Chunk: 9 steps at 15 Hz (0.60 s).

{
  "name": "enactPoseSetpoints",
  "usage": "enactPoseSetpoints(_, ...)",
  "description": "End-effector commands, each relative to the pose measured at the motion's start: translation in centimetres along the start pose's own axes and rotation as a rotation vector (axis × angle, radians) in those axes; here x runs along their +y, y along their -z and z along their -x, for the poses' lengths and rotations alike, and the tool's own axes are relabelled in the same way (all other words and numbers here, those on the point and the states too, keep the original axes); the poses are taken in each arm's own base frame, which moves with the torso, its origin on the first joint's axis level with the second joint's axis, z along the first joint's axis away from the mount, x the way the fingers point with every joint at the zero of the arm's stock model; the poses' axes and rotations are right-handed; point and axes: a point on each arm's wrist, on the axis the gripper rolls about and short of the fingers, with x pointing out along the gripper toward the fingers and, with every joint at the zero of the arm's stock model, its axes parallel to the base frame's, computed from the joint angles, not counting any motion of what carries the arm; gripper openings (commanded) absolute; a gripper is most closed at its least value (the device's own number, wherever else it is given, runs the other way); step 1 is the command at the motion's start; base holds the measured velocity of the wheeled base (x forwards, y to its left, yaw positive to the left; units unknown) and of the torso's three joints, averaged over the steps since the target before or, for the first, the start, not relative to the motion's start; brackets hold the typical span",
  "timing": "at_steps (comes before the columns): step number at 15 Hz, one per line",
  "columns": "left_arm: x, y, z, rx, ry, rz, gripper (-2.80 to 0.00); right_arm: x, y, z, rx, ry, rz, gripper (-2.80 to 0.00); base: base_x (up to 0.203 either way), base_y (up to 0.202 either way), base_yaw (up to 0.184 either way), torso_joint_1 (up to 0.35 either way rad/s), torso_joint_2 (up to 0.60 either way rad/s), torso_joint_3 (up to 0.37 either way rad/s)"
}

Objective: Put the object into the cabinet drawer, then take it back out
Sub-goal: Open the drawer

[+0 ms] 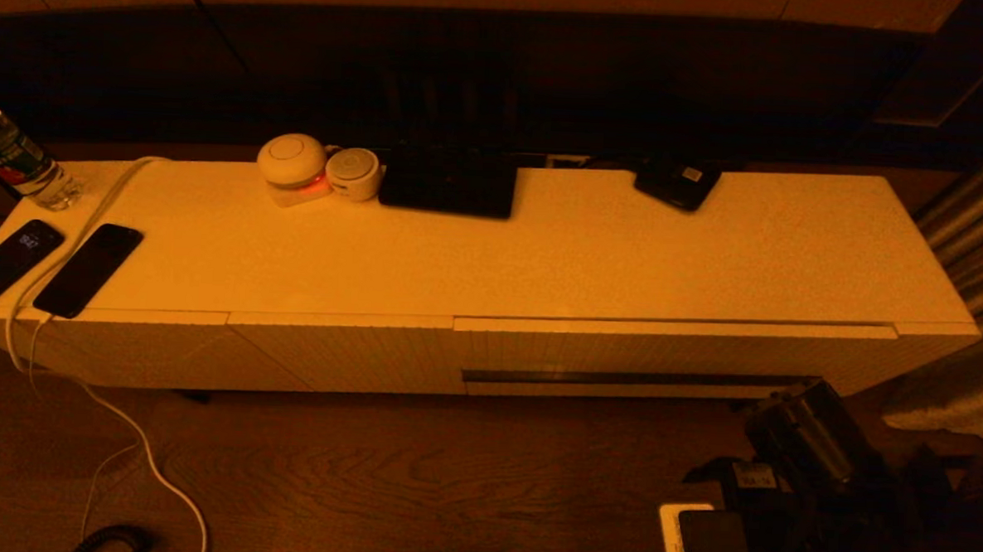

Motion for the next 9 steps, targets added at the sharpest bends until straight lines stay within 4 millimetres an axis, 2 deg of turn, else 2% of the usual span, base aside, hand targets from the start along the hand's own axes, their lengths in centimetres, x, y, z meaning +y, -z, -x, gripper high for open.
enactPoseSetpoints(1,0.0,0.0,0.0,0.0,0.0,0.001,-2.8,-0.3,0.5,-1.8,0.018,-0.001,-0.018,0.0,0.0,0.0,0.0,0.0,0.0,0.0)
enactPoseSetpoints(9,0.0,0.0,0.0,0.0,0.0,0.001,-2.8,-1.5,2.5,-5.0,-0.007,0.081,-0.066,0.0,0.0,0.0,0.0,0.0,0.0,0.0)
